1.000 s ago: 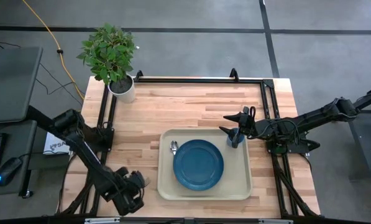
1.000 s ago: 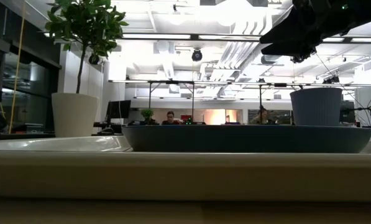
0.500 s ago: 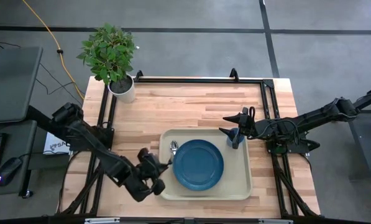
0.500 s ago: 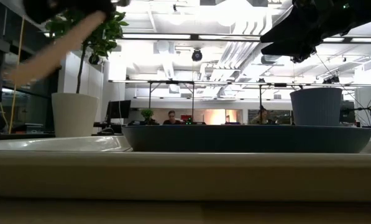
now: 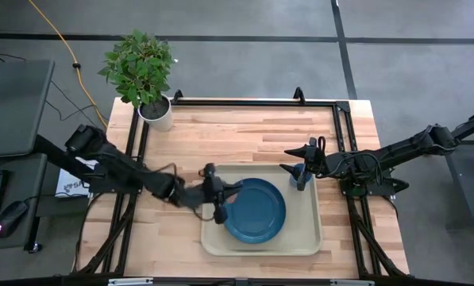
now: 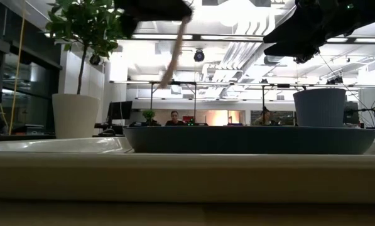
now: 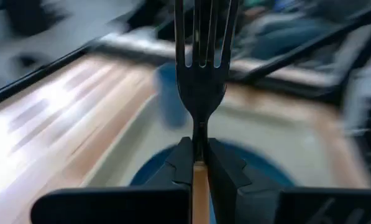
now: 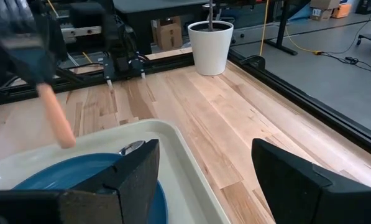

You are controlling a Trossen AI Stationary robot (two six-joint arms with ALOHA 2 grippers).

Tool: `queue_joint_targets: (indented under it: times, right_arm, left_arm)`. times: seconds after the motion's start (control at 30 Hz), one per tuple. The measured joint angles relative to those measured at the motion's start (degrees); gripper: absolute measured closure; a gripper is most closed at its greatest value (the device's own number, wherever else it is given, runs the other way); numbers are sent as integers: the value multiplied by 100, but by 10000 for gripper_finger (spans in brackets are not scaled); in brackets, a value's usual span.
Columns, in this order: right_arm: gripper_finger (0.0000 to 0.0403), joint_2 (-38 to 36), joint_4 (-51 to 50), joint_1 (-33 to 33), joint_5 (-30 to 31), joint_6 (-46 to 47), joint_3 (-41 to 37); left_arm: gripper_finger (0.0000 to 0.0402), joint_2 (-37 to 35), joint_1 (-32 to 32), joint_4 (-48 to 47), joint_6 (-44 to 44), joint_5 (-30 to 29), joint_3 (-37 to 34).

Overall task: Pick and place plate/cup/fork/spoon on tray
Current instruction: Put the orange fork on the white serving tray to the left of the yellow spoon

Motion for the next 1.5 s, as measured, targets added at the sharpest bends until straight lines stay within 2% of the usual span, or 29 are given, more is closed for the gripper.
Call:
queue_joint_targets:
  times: [0.1,0.2,0.3,0.53,1.03,1.17,1.27,1.33,1.5]
  right_arm:
    - [155,0,4,0,0,-15,0]
    - [155,0,32,0,0,-15,0]
    - [155,0,74,0,-11,-17,0]
    - [155,0,98,0,-22,-61,0]
    - [155,0,101,0,-22,-63,0]
    - [155,0,76,0,-22,-62,0]
    - [155,4,59,0,-22,-63,0]
    - [155,25,38,0,-22,-63,0]
    - [155,82,16,0,-22,-63,2]
  left_arm:
    - [394,-18,445,1674,850,1399,-451]
    - [394,-25,792,2736,1253,2223,-783]
    - [394,-25,1031,3059,1335,2378,-885]
    - [394,-25,1140,3010,1294,2610,-885]
    - [394,-25,1085,3002,1294,2611,-885]
    - [394,-181,1085,2546,1189,2386,-883]
    - [394,-489,1037,1592,687,1918,-883]
    - [394,-680,948,895,51,1506,-876]
    - [394,-824,283,-1104,-2376,303,-878]
